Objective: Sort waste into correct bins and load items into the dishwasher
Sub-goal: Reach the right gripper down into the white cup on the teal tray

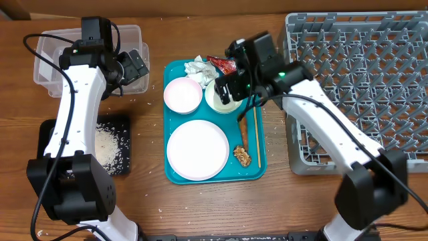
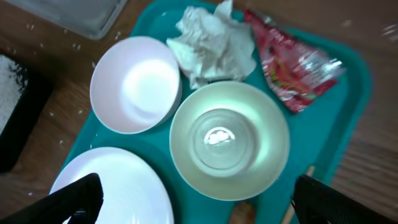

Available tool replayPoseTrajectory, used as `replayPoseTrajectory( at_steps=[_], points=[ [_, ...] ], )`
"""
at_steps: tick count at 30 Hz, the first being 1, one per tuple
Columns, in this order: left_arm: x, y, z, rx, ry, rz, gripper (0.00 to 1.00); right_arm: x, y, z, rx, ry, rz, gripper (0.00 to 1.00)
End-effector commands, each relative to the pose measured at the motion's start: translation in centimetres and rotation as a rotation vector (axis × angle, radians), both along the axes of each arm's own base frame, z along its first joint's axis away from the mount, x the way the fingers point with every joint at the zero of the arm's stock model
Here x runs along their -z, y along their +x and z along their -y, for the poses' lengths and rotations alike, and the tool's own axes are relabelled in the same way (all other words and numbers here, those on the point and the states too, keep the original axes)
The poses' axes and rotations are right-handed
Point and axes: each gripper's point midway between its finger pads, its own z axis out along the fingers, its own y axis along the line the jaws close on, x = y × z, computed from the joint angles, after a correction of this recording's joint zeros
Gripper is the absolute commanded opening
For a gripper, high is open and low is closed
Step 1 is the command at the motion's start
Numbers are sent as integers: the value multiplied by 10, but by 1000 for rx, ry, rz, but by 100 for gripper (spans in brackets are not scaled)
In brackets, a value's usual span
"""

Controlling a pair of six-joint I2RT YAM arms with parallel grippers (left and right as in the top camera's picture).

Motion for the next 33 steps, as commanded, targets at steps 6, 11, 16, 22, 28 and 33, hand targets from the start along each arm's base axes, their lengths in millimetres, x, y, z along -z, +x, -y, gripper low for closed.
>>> replayPoseTrajectory(
  at_steps=[6,11,16,22,28,33],
  points=[
    [-15,4,-3,6,13,38,100,21,26,-20,53,67,-9,100],
    [-14,4,-3,6,13,38,100,48,43,6,263,-45,-12,100],
    [-14,4,-3,6,13,38,100,67,42,1,288,-48,-52,98],
    [-14,4,-3,6,13,37,100,77,37,-16,254,-52,-54,96],
    [-14,4,-3,6,13,38,100,82,33,-21,261,-107,-27,95],
    [-14,4,-3,6,13,38,100,95,31,-16,286,-166,-26,93]
  ],
)
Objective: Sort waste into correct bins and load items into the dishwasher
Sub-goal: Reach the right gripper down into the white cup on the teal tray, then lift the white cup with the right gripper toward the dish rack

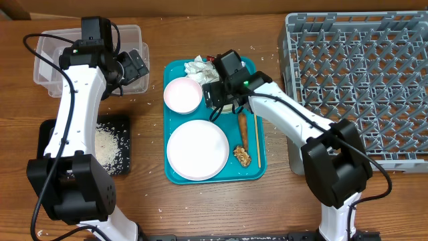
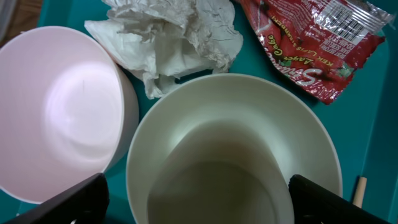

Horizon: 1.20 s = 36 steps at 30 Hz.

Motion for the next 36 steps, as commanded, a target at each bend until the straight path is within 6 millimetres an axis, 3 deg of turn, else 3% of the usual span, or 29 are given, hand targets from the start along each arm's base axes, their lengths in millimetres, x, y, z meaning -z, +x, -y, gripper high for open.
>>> replayPoseTrajectory(
  at_steps=[1,6,11,15,17,18,21,24,26,29,32,36],
  points=[
    [-14,4,-3,6,13,38,100,9,10,8,61,-50,18,93],
    [-14,4,-3,6,13,38,100,9,13,11,82,-62,30,86],
    [-14,4,-3,6,13,38,100,-3,14,10,110,-36,40,71],
    [-14,4,-3,6,13,38,100,-47,25,17,154,15,102,64],
    [-14,4,-3,6,13,37,100,-86,32,27,178,57,163,64],
    [-14,4,-3,6,13,38,100,-120,38,42,211,90,217,64],
    [-14,4,-3,6,13,37,100,-169,48,82,289,128,294,62],
    [-14,4,-3,6,13,38,100,-211,59,149,418,131,380,63],
    [-14,4,-3,6,13,38,100,-229,63,212,549,108,429,63],
    [-14,4,-3,6,13,38,100,-236,62,301,736,75,451,63],
    [-14,4,-3,6,13,38,100,-225,50,391,921,28,435,62],
    [-14,4,-3,6,13,38,100,-194,28,473,1086,-9,358,63]
  ],
)
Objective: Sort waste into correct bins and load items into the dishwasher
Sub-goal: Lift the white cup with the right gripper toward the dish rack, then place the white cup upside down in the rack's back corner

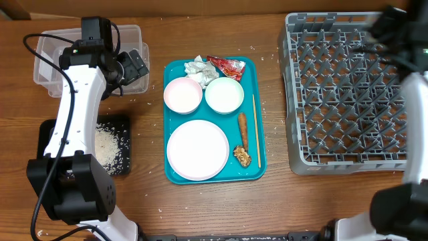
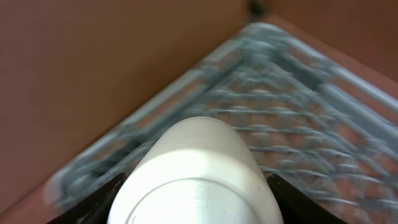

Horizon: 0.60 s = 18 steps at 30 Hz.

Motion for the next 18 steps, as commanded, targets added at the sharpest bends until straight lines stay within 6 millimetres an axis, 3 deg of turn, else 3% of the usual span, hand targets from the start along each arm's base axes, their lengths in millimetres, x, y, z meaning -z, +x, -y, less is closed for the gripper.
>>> replayPoseTrajectory(
  at_steps=[1,4,7,9,12,18],
  points=[
    [-14,4,-3,6,13,38,100,34,-16,55,116,40,-74,63],
    [-14,4,-3,6,13,38,100,62,-29,85,182,70,-139,63],
    [-14,4,-3,6,13,37,100,87,-31,98,184,113,-181,64],
    [-14,4,-3,6,13,37,100,101,-29,100,178,139,-200,79],
    [-14,4,-3,6,13,38,100,107,-29,100,177,146,-214,90],
    [-14,4,-3,6,13,37,100,110,-35,94,169,167,-242,96]
  ],
)
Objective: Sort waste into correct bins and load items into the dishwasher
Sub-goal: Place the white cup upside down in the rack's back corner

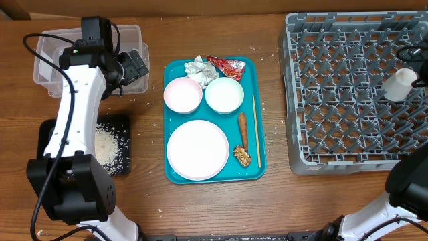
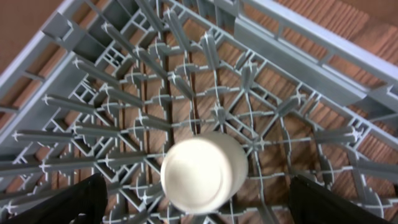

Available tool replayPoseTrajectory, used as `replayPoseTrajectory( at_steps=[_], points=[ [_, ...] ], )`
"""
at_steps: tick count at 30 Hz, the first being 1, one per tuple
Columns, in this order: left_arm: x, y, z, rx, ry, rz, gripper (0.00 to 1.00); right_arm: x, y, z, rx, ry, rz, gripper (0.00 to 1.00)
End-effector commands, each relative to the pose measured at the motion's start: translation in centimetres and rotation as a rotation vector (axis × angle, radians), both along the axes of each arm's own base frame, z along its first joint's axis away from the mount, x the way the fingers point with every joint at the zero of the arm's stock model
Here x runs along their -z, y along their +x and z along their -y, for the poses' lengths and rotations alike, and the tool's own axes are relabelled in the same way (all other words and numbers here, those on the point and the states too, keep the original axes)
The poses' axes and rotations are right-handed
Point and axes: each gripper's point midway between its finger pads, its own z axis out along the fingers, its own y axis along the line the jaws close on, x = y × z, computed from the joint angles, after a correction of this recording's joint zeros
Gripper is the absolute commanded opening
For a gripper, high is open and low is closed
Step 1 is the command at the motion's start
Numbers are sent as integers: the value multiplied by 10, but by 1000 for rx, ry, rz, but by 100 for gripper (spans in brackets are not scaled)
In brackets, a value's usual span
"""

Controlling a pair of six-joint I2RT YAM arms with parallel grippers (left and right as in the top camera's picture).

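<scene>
A white cup (image 1: 400,85) stands upside down on the prongs of the grey dishwasher rack (image 1: 334,87), near its right side. In the right wrist view the cup (image 2: 204,173) lies between and beyond the widely spread fingers of my open right gripper (image 2: 196,196), with nothing touching it. In the overhead view only a bit of the right arm shows at the right edge. My left gripper (image 1: 136,65) hangs over the clear bin (image 1: 47,47). The teal tray (image 1: 259,157) carries a pink bowl (image 1: 182,94), a pale green bowl (image 1: 224,96) and a white plate (image 1: 198,149).
On the tray also lie a crumpled napkin (image 1: 196,67), a red wrapper (image 1: 227,65), a chopstick (image 1: 257,130) and food scraps (image 1: 242,142). A black bin (image 1: 50,134) holding rice sits at the left. Rice grains are scattered on the table.
My right gripper held the white cup over the rack's far corner. Now the cup stands upside down in the rack and the gripper is open. The left arm has not moved.
My right gripper was open above the green bowl, which had a cup in it, then down close over that bowl. Then the bowl was empty and the gripper held the cup over the rack. Now the cup rests in the rack, let go.
</scene>
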Motion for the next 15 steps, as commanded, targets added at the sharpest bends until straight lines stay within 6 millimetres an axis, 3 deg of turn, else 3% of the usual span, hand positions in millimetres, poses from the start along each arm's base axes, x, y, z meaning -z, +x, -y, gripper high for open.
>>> replayPoseTrajectory(
  at_steps=[1,5,10,12,15],
  points=[
    [-14,4,-3,6,13,37,100,-2,-2,-8,-19,29,0,97],
    [-14,4,-3,6,13,38,100,-25,5,-38,-119,127,91,95],
    [-14,4,-3,6,13,38,100,-78,11,-91,-260,162,221,91],
    [-14,4,-3,6,13,38,100,-98,10,-124,-333,168,250,92],
    [-14,4,-3,6,13,38,100,-112,2,-181,-462,210,244,92]
  ],
)
